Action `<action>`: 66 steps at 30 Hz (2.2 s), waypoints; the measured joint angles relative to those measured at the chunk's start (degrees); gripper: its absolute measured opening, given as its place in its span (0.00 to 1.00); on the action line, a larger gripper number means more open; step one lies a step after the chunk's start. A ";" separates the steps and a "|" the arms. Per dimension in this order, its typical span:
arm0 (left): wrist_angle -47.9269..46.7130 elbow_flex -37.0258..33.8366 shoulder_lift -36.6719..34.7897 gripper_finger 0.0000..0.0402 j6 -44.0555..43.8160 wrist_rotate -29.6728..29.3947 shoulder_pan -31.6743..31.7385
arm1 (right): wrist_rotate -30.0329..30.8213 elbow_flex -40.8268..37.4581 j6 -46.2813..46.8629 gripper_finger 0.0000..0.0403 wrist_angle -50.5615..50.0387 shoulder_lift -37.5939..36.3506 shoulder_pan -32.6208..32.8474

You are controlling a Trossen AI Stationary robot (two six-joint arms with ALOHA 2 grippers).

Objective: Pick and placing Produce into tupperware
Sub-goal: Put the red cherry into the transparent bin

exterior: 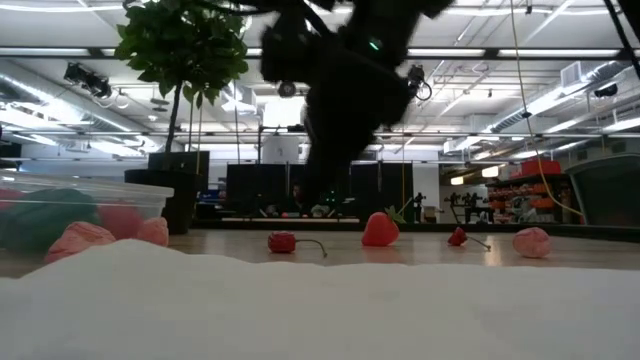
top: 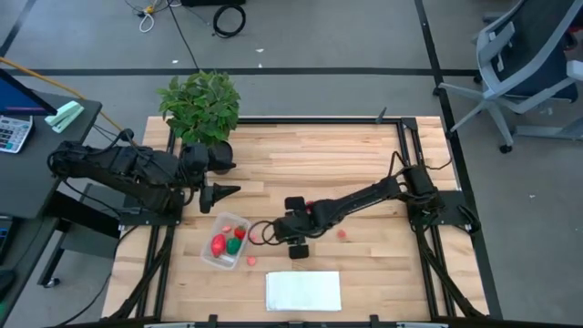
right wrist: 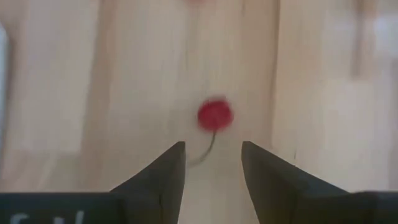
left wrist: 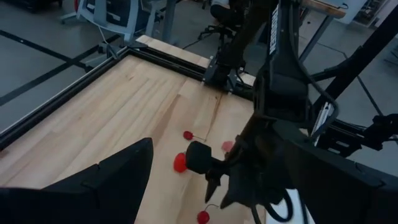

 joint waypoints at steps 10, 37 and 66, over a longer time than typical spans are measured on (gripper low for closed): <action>-0.14 0.00 0.00 0.91 0.37 0.00 0.00 | 2.18 -14.41 1.13 0.41 19.03 -5.64 -3.08; -0.51 0.00 0.00 0.91 0.39 -0.02 0.00 | -1.13 -15.15 9.15 0.41 17.52 -5.02 -3.49; -0.90 0.00 -0.02 0.91 0.45 -0.04 0.07 | 0.32 -15.11 20.91 0.41 17.46 -3.96 -1.68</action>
